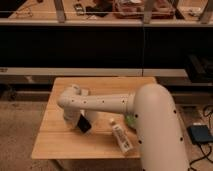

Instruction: Push the eraser across the table

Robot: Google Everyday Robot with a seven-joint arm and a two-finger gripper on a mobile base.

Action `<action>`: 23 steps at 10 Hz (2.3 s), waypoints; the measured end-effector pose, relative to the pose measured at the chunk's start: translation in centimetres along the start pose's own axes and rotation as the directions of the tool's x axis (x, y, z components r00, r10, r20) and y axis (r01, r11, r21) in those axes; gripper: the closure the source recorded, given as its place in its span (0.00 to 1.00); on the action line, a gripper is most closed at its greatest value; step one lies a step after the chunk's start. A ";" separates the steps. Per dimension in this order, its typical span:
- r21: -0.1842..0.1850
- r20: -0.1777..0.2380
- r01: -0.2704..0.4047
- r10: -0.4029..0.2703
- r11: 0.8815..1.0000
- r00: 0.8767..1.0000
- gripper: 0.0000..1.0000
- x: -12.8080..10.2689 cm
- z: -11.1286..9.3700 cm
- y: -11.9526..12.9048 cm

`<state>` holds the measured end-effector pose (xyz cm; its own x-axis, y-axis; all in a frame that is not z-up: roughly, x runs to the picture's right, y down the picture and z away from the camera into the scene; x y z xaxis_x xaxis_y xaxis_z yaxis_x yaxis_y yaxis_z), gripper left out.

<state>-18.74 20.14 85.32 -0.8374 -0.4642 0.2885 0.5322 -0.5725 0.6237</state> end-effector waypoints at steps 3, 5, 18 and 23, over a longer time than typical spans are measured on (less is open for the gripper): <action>-0.007 -0.004 -0.028 0.028 1.000 1.000 0.75 -0.5 -0.2 1.6; -0.005 -0.025 -0.058 0.057 0.998 0.998 0.75 -0.7 -0.3 3.1; -0.037 0.018 -0.153 0.154 0.988 0.988 0.75 -5.5 -1.2 10.8; -0.050 0.003 -0.200 0.201 0.978 0.980 0.75 -7.4 -1.5 13.6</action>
<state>-5.08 14.75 90.59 -0.7138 -0.5676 0.4102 0.6948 -0.5006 0.5164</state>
